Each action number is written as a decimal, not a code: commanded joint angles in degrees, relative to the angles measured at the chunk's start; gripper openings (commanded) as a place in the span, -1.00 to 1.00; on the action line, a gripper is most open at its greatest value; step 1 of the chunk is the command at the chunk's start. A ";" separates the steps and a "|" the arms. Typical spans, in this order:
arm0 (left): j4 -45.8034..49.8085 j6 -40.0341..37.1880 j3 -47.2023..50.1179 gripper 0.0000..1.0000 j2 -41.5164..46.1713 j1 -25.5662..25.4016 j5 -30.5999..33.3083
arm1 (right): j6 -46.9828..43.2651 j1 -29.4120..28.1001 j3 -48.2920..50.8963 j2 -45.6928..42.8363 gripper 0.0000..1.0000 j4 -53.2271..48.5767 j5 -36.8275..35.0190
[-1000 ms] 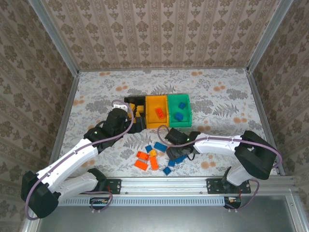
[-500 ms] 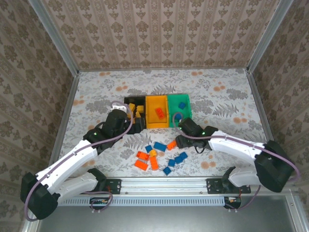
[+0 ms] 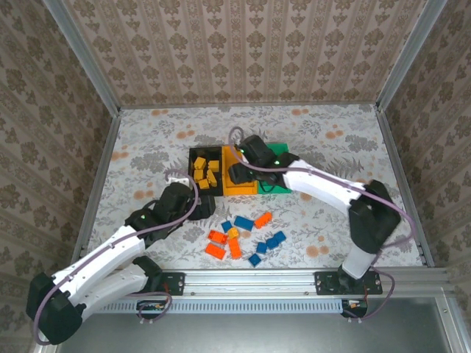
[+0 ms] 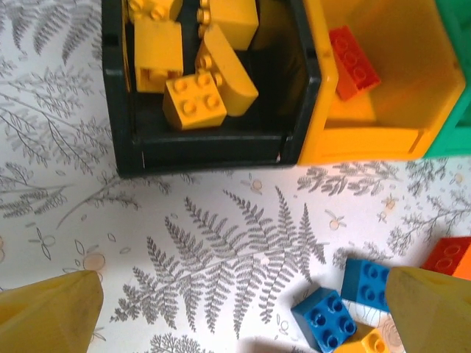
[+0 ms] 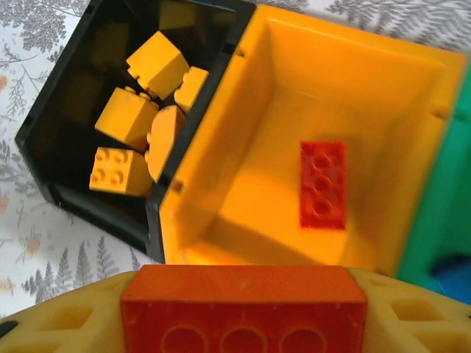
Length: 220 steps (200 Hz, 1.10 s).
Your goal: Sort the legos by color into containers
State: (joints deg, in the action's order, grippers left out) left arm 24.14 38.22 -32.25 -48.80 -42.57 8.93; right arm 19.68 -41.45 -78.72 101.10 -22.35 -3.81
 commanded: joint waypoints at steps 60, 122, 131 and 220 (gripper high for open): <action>0.54 -0.84 -0.46 1.00 -4.08 -4.77 -1.10 | 0.80 2.74 -18.43 17.04 0.48 -5.07 2.14; -0.90 -7.99 -7.29 1.00 -13.25 -10.86 -1.23 | 3.88 4.23 -7.83 5.26 0.76 -0.28 2.10; -1.46 -10.19 -9.31 0.99 -15.83 -12.11 -1.52 | 5.01 5.11 -3.86 1.90 0.76 1.21 2.22; -0.27 -24.95 -30.01 0.67 -46.43 -20.47 -4.97 | 10.30 17.04 26.83 -27.55 0.78 5.27 5.57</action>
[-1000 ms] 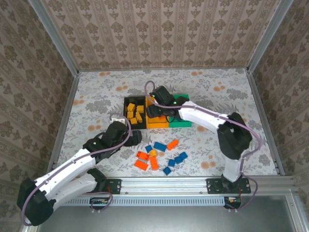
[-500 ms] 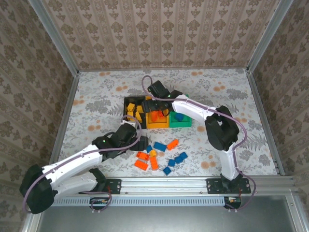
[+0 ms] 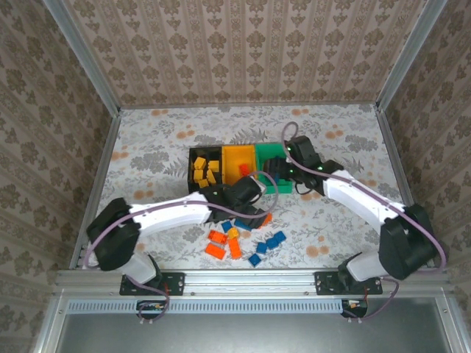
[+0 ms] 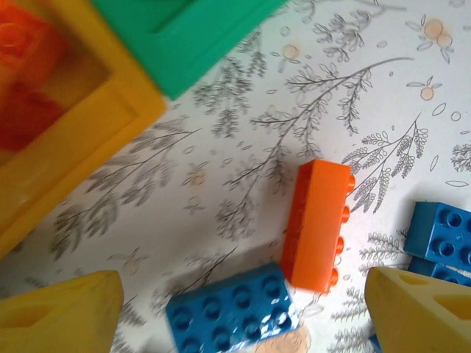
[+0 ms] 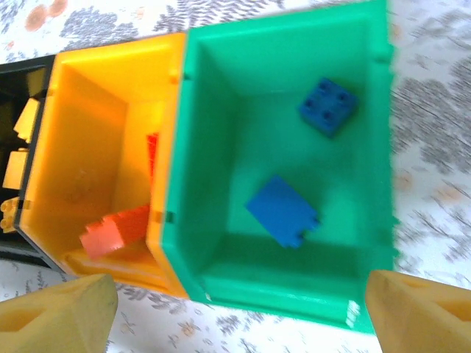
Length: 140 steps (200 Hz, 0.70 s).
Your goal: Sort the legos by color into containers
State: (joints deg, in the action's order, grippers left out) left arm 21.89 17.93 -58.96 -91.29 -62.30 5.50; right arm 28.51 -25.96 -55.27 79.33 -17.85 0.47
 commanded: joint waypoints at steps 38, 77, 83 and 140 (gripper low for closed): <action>3.06 -6.05 -8.35 0.57 -11.08 -1.55 -2.06 | 1.57 4.06 6.46 -11.55 0.78 -0.28 1.80; 4.05 -6.91 -11.59 0.41 -15.85 -2.52 -2.89 | 1.47 5.16 6.84 -14.30 0.78 -0.95 1.64; 4.12 -6.91 -11.85 0.36 -16.38 -2.60 -2.80 | 1.40 5.33 6.88 -14.61 0.78 -0.97 1.60; 3.88 -6.84 -11.82 -0.17 -17.35 -2.92 -3.43 | 1.60 7.12 6.49 -16.12 0.79 -1.14 1.80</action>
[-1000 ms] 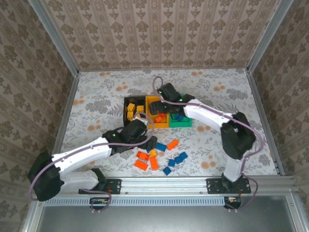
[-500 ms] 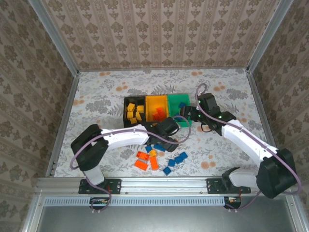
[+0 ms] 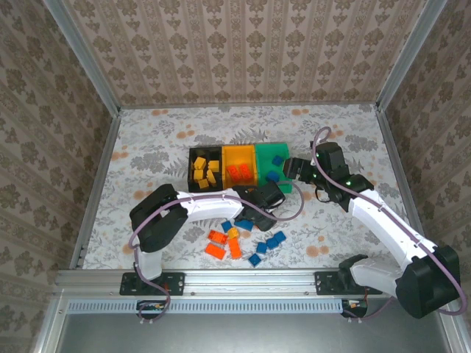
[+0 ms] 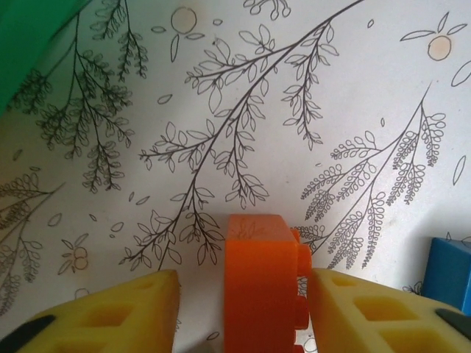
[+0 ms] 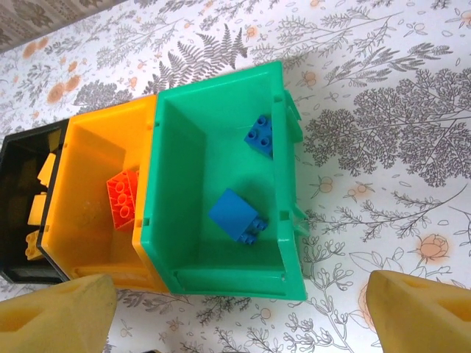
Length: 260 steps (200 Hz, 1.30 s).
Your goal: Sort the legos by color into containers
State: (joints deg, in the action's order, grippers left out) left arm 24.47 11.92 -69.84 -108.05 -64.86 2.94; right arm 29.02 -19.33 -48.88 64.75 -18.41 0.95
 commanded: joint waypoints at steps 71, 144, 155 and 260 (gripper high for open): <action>0.60 0.88 1.02 -0.59 7.34 1.44 2.39 | 1.35 1.19 -0.25 -1.47 0.79 -0.69 1.05; -4.55 7.01 -0.44 -0.55 15.94 17.36 -0.91 | 2.05 1.27 0.99 -1.90 0.79 0.42 1.40; -5.18 8.02 -2.31 -0.56 13.45 19.85 -2.09 | 2.16 1.25 1.06 -1.99 0.79 0.22 1.38; -4.49 11.24 -13.22 0.36 2.59 25.33 -5.63 | -0.39 -6.76 9.80 -5.83 0.76 -2.96 7.51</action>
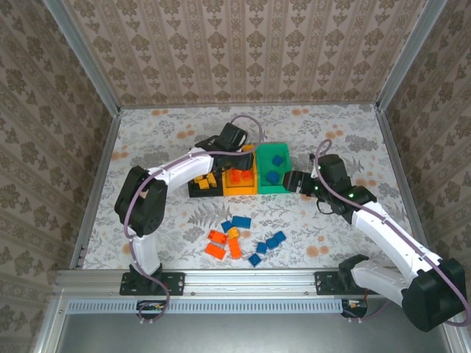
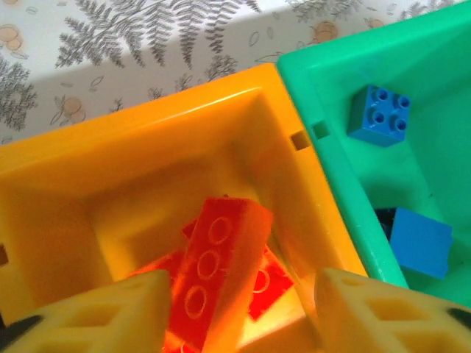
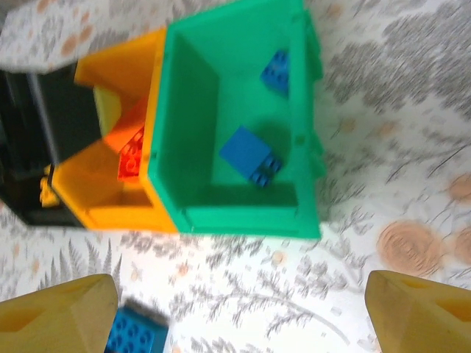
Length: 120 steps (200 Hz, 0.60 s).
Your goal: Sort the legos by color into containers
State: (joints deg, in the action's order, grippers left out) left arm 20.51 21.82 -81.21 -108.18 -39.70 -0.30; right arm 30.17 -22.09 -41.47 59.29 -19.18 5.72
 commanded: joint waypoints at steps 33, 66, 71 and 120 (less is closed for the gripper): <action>-4.00 3.57 2.56 0.67 11.68 -0.51 -4.81 | -3.45 -13.00 3.57 2.53 0.75 -1.71 1.20; -4.83 4.42 10.11 0.94 23.03 -3.17 -3.45 | -2.53 -20.00 4.65 6.63 0.74 -4.02 -2.38; -4.63 4.58 11.47 0.99 24.69 -3.75 -2.83 | -2.21 -20.74 5.02 7.07 0.74 -4.39 -2.80; -1.89 8.29 26.84 1.00 40.80 -7.22 3.26 | 0.40 -28.06 8.06 6.87 0.61 -9.14 -4.23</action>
State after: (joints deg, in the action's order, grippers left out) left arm 15.20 26.70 -60.80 -72.25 -46.59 -1.06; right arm 28.99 -47.03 -34.52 67.16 -23.62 3.42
